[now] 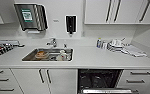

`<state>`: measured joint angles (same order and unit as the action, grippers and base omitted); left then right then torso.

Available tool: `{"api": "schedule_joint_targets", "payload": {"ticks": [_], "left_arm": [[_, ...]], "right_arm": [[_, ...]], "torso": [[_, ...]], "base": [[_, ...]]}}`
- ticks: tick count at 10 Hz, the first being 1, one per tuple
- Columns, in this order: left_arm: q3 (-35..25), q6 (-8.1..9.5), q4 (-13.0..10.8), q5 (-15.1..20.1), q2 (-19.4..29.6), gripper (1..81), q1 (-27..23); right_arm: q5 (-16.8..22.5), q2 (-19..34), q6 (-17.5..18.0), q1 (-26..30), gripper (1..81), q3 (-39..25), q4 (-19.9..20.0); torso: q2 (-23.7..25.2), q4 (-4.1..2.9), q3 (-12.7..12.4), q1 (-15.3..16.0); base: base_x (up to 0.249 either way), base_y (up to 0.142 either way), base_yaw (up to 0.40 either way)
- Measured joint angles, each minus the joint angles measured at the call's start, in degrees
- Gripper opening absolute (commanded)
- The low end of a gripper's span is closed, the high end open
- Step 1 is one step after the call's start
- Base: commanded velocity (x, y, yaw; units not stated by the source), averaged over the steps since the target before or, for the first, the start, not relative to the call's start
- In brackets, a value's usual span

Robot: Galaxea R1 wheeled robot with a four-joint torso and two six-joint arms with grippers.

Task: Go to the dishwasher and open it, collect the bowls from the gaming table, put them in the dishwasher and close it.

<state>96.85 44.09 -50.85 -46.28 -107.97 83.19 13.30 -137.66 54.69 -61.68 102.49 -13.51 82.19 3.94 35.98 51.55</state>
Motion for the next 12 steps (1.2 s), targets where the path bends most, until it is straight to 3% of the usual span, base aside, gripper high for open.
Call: {"api": "schedule_joint_targets", "payload": {"ticks": [3, 6, 9, 10, 12], "left_arm": [[15.08, 7.94, -2.46, -0.02, -8.98, 81.1, 0.13], [32.63, 14.70, -5.52, -0.20, -18.63, 81.1, 0.63], [49.09, 19.24, -8.06, -0.44, -29.14, 81.1, 1.27], [54.31, 20.70, -8.55, -0.48, -33.01, 81.1, 1.40], [61.99, 22.88, -9.51, -0.48, -40.62, 81.1, 2.51]], "right_arm": [[-2.41, -0.77, -3.71, -3.91, 81.1, 2.74, -3.66], [-4.23, -4.44, -9.26, -6.45, 81.1, 11.18, -4.73], [-6.86, -8.68, -16.98, -10.42, 81.1, 18.27, -4.96], [-9.61, -10.14, -21.35, -13.23, 81.1, 21.25, -5.01], [-13.35, -12.86, -26.44, -17.31, 81.1, 24.36, -5.21]], "torso": [[0.00, 0.00, 0.00, 0.00], [0.00, 0.00, 0.00, 0.00], [0.00, 0.00, 0.00, 0.00], [0.00, 0.00, 0.00, 0.00], [0.00, 0.00, 0.00, 0.00]], "base": [[0.000, 0.000, 0.000], [0.000, 0.000, 0.000], [0.000, 0.000, 0.000], [0.000, 0.000, 0.000], [0.000, 0.000, 0.000]]}}
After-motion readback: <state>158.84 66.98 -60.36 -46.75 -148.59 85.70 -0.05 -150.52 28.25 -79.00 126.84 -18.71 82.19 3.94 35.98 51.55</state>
